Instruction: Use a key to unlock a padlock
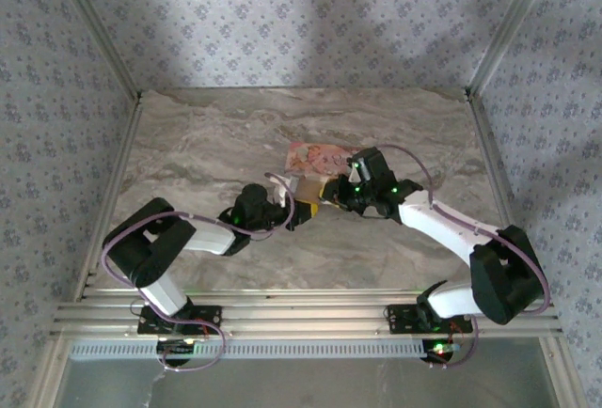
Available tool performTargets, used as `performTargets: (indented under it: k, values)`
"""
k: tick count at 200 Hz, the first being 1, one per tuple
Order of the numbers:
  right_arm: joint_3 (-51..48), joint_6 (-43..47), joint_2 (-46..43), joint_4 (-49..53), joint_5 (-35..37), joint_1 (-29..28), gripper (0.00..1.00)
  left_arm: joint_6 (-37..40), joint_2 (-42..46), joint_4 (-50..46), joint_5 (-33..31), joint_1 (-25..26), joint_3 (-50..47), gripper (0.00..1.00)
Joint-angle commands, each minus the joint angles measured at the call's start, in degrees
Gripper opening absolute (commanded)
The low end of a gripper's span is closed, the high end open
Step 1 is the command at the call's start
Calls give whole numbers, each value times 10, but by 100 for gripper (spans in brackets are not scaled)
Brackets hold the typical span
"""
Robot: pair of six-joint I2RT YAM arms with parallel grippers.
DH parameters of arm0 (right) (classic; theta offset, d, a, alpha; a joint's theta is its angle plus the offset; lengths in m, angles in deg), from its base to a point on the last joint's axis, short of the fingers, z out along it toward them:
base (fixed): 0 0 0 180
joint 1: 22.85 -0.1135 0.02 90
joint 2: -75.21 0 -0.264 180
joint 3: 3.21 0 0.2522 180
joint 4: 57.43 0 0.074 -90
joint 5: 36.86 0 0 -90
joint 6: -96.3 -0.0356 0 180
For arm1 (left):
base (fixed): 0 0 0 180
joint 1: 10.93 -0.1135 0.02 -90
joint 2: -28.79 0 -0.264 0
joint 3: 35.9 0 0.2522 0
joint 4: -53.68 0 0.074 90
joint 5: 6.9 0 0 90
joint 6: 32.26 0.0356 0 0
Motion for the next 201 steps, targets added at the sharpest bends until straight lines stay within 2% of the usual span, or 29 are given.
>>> performTargets:
  k: [1, 33, 72, 201]
  values:
    - [-12, -11, -1, -1, -128, -23, 0, 34, 26, 147, 31, 4, 50, 0]
    - [0, 12, -8, 36, -157, 0, 0, 103, 53, 90, 15, 2, 30, 0]
    - [25, 48, -15, 94, -173, 23, 0, 150, 83, 38, -6, 2, 10, 0]
    - [10, -12, -17, 28, -153, 9, 0, 59, 21, 113, -3, 26, 38, 0]
